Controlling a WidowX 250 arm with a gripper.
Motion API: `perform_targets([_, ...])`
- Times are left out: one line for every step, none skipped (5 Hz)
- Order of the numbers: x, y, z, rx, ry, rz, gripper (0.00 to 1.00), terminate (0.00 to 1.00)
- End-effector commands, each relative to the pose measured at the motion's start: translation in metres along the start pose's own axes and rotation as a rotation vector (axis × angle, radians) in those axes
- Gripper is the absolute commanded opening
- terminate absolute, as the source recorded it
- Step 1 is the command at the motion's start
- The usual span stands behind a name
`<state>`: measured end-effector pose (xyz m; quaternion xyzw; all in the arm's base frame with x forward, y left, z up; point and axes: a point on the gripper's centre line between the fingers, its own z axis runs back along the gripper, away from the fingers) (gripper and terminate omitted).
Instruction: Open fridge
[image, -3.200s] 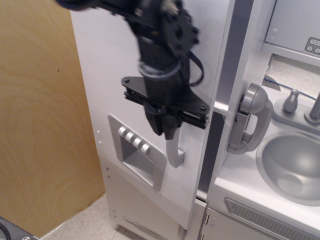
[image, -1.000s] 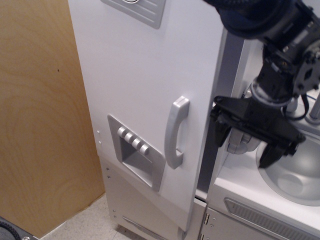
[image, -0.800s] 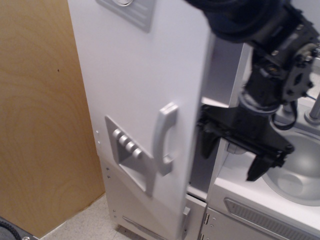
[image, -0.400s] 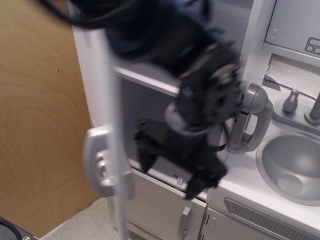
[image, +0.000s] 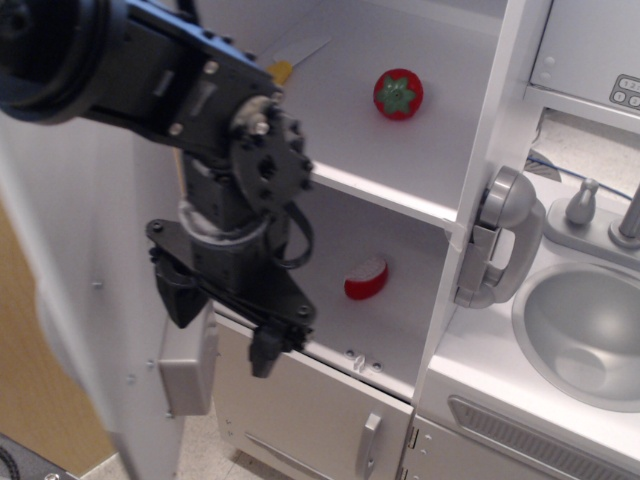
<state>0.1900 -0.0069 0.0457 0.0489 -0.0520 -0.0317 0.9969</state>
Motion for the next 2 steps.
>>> perform_targets([0.001, 0.059, 0.007, 0.040, -0.102, 0.037, 1.00, 0.00])
perform_targets([0.005, 0.083, 0.009, 0.026, -0.081, 0.049, 1.00, 1.00])
